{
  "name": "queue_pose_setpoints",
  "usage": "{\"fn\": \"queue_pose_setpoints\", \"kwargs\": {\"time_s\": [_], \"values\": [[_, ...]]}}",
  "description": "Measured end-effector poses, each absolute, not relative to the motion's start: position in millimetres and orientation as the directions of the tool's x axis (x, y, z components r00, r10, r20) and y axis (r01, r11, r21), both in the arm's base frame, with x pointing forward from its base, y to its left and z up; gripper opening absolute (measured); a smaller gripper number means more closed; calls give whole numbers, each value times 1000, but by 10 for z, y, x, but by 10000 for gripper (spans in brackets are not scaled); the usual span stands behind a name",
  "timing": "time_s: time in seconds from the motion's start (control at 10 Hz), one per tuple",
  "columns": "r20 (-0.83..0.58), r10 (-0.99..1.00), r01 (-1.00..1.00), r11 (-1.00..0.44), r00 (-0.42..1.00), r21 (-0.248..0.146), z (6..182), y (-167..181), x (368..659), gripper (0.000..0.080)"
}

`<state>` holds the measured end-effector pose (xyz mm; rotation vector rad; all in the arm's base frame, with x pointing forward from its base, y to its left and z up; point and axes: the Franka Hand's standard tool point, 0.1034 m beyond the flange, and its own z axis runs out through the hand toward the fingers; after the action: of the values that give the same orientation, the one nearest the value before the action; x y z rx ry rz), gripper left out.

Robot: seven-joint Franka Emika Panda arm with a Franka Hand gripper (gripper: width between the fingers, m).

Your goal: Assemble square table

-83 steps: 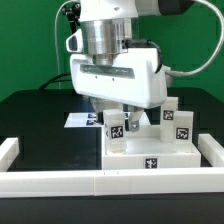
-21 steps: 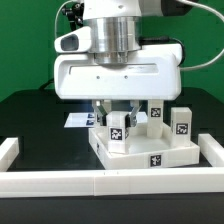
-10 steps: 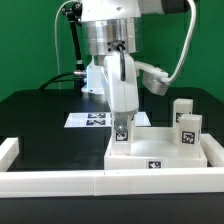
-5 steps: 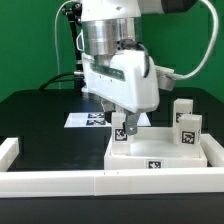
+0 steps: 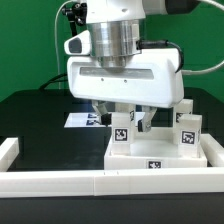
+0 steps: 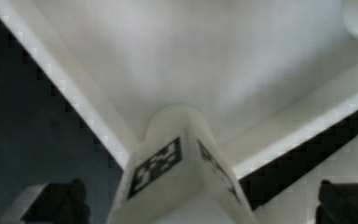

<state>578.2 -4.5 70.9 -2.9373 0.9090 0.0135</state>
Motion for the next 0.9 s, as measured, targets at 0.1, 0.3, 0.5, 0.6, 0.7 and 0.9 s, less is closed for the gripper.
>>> {"fn": "queue_pose_setpoints", "kwargs": {"time_s": [0.1,0.3,0.5,0.6,0.7,0.9], "values": [[-23,-508,-509,-859,861,-62,723,-42,5786,648],[-8,-331,-331,-942,944,-59,743,-59,5793,648],[2,-153,-152,-987,988,-45,743,-89,5792,648],[4,-97,-97,-994,995,-41,743,-114,5791,648],[5,-80,-80,-996,997,-40,743,-127,5791,648],[4,-86,-86,-996,996,-40,742,-129,5790,371]]}}
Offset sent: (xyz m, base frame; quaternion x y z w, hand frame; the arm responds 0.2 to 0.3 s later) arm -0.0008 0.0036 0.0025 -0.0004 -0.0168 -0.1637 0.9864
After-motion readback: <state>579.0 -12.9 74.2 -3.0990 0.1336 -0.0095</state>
